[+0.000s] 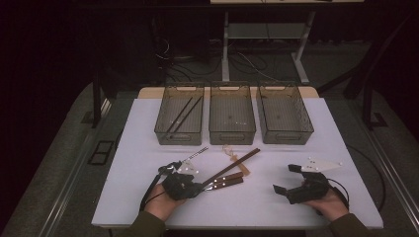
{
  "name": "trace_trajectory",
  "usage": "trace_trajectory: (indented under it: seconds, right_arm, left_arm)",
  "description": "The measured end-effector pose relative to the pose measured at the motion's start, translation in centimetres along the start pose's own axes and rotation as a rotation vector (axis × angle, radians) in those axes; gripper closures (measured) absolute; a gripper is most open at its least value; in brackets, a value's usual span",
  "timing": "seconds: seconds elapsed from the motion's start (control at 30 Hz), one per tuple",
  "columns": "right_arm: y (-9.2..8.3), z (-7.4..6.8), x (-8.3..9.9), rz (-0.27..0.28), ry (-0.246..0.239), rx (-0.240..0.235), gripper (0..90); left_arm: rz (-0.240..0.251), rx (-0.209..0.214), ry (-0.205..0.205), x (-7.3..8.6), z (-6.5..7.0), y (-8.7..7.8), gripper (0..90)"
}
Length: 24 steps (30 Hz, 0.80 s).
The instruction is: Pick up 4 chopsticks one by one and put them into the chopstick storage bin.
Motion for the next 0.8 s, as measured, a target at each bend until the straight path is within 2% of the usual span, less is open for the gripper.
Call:
trace_trajectory:
  seconds: [0.07,0.33,0.47,0.53,0.63,0.8]
  right_arm:
    - [0.0,0.0,0.0,-0.001,0.000,-0.001,0.7]
    - [0.0,0.0,0.0,-0.001,0.001,0.000,0.7]
    - [0.0,0.0,0.0,-0.002,0.001,-0.002,0.7]
    - [0.0,0.0,0.0,-0.001,0.000,-0.003,0.7]
    - [0.0,0.0,0.0,-0.001,-0.001,-0.003,0.7]
    - [0.1,0.0,0.1,-0.006,-0.003,-0.002,0.7]
  left_arm:
    - [-0.007,-0.013,0.009,0.0,-0.2,0.0,89.4]
    - [-0.001,-0.041,0.001,0.1,-0.8,-0.2,89.4]
    - [0.010,-0.043,-0.011,0.2,-1.1,-0.4,89.4]
    - [0.014,-0.039,-0.003,0.0,-1.2,-0.6,89.2]
    - [0.045,-0.030,-0.001,-0.3,-1.3,-1.0,86.0]
    - [0.145,-0.007,0.005,-1.3,-1.9,-1.7,75.6]
Point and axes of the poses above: each handheld gripper's, and its own axes: y roughly forward along the jaws, x roughly out of its underside, z roughly to its right, the point moved 4 cm from there along y, roughly forward along the jaws, and after that the axes turned 11 degrees about z, right-handed, at the moved point
